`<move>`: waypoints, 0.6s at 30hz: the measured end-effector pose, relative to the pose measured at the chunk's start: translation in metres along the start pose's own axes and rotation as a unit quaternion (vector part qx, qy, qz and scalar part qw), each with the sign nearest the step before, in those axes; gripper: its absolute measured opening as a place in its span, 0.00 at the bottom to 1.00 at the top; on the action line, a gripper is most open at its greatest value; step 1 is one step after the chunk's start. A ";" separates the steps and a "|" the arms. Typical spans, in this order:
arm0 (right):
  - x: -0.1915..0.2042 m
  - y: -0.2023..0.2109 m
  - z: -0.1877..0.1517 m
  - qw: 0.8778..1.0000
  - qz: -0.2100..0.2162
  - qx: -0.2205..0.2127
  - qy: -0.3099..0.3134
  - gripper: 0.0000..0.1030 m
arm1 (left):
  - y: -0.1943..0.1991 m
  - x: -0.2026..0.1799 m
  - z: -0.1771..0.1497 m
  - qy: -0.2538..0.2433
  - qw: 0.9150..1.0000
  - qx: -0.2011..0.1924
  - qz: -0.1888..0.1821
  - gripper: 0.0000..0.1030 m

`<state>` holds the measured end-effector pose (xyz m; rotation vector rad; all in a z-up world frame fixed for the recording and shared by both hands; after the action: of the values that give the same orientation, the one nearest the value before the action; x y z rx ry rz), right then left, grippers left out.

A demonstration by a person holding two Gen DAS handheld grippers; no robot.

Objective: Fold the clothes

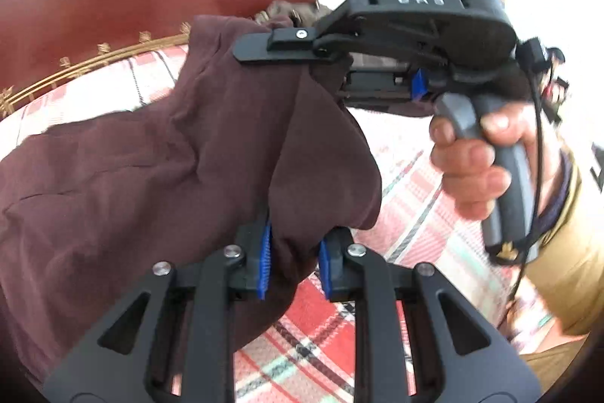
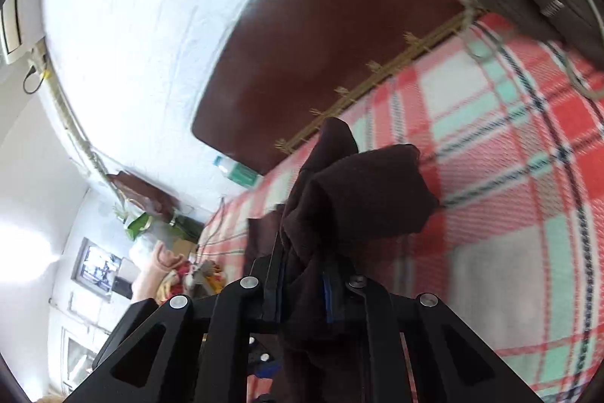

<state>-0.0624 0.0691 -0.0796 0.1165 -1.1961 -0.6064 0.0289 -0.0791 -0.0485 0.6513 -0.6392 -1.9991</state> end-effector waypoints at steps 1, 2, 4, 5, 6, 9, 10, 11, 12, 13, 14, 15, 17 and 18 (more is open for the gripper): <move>0.010 -0.005 0.001 1.000 0.010 0.000 0.002 0.12 | 0.010 0.004 0.001 0.006 1.000 -0.011 0.001 0.22; 0.020 -0.009 0.002 1.000 0.019 0.001 0.003 0.12 | 0.020 0.008 0.002 0.013 1.000 -0.021 0.002 0.22; 0.040 -0.018 0.005 0.999 0.038 0.002 0.007 0.12 | 0.039 0.018 0.003 0.027 0.999 -0.041 0.004 0.22; 0.051 -0.024 0.005 0.999 0.047 0.003 0.009 0.11 | 0.048 0.023 0.003 0.036 0.998 -0.049 0.003 0.22; 0.060 -0.031 0.005 0.998 0.054 0.008 0.013 0.11 | 0.056 0.029 0.003 0.045 0.997 -0.058 0.003 0.22; 0.087 -0.058 0.001 0.997 0.062 0.025 0.028 0.11 | 0.080 0.048 -0.001 0.070 0.994 -0.081 0.010 0.22; 0.094 -0.069 -0.001 0.997 0.065 0.032 0.031 0.11 | 0.087 0.055 -0.004 0.079 0.993 -0.088 0.013 0.22; 0.102 -0.079 -0.003 0.996 0.069 0.039 0.034 0.11 | 0.095 0.061 -0.006 0.087 0.992 -0.094 0.017 0.22; 0.108 -0.091 -0.006 0.996 0.071 0.046 0.035 0.11 | 0.101 0.069 -0.009 0.097 0.990 -0.100 0.021 0.22; 0.114 -0.102 -0.008 0.995 0.072 0.053 0.035 0.11 | 0.107 0.077 -0.013 0.107 0.988 -0.104 0.024 0.22; 0.119 -0.114 -0.010 0.995 0.071 0.060 0.037 0.11 | 0.113 0.086 -0.017 0.118 0.987 -0.109 0.027 0.22; 0.124 -0.126 -0.013 0.995 0.068 0.066 0.040 0.11 | 0.119 0.094 -0.020 0.129 0.985 -0.113 0.029 0.22; 0.130 -0.149 -0.019 0.994 0.062 0.081 0.041 0.11 | 0.127 0.107 -0.030 0.149 0.981 -0.116 0.034 0.22; 0.131 -0.161 -0.022 0.993 0.056 0.090 0.042 0.11 | 0.130 0.113 -0.036 0.159 0.980 -0.117 0.037 0.22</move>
<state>-0.0735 -0.1360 -0.0424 0.2241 -1.1651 -0.3908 0.0801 -0.2431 -0.0103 0.7693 -0.2286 -1.8135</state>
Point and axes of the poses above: each gripper's, at about its wrist camera, not at the fingertips, and y roughly against the way its jaws point, x to its left, z to its top, the point moved 2 cm from there along -y, roughly the way its jaws point, and after that the axes turned 5 degrees about -y, right-handed, at the moved point
